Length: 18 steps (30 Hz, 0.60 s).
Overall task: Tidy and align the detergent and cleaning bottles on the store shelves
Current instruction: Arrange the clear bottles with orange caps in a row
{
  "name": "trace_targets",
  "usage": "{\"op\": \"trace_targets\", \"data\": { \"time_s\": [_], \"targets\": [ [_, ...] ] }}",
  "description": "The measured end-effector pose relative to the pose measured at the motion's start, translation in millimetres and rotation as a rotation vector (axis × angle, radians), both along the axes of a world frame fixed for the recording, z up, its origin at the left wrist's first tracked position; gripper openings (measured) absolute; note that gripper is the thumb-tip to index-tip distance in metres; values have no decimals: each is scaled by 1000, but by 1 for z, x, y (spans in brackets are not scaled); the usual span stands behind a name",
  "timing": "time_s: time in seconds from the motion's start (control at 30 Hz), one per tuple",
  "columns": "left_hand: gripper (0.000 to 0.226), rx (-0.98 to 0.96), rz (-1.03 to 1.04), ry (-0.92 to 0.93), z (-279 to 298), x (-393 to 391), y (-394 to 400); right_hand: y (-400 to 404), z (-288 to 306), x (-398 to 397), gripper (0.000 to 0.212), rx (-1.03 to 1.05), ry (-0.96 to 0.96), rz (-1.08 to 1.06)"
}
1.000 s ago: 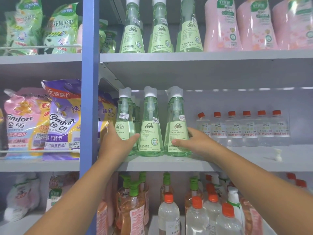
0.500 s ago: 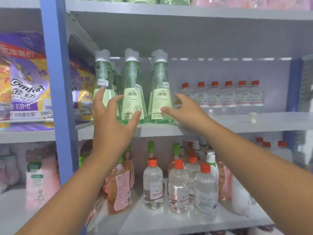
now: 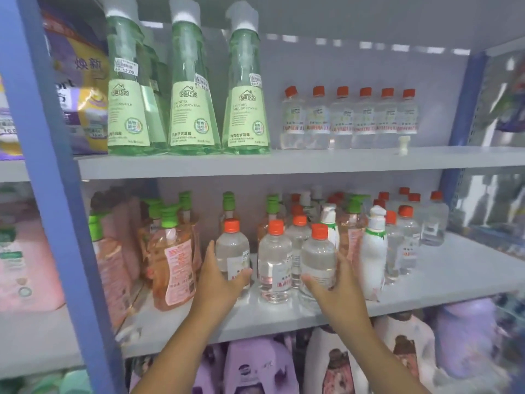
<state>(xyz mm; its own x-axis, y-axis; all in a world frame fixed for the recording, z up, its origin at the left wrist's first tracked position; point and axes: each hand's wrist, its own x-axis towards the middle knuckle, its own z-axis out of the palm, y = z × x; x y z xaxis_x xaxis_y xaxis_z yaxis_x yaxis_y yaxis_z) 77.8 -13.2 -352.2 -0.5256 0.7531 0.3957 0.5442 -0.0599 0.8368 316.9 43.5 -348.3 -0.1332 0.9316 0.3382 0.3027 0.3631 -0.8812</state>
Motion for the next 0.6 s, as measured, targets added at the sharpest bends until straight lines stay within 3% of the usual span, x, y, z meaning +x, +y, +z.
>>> {"op": "trace_targets", "data": {
  "time_s": [0.33,0.6],
  "targets": [
    [73,118,-58,-144,-10,2,-8,12,1,11,46,58,-54,-1],
    [91,235,3,-63,32,75,-75,-4,28,75,54,51,141,198]
  ]
}}
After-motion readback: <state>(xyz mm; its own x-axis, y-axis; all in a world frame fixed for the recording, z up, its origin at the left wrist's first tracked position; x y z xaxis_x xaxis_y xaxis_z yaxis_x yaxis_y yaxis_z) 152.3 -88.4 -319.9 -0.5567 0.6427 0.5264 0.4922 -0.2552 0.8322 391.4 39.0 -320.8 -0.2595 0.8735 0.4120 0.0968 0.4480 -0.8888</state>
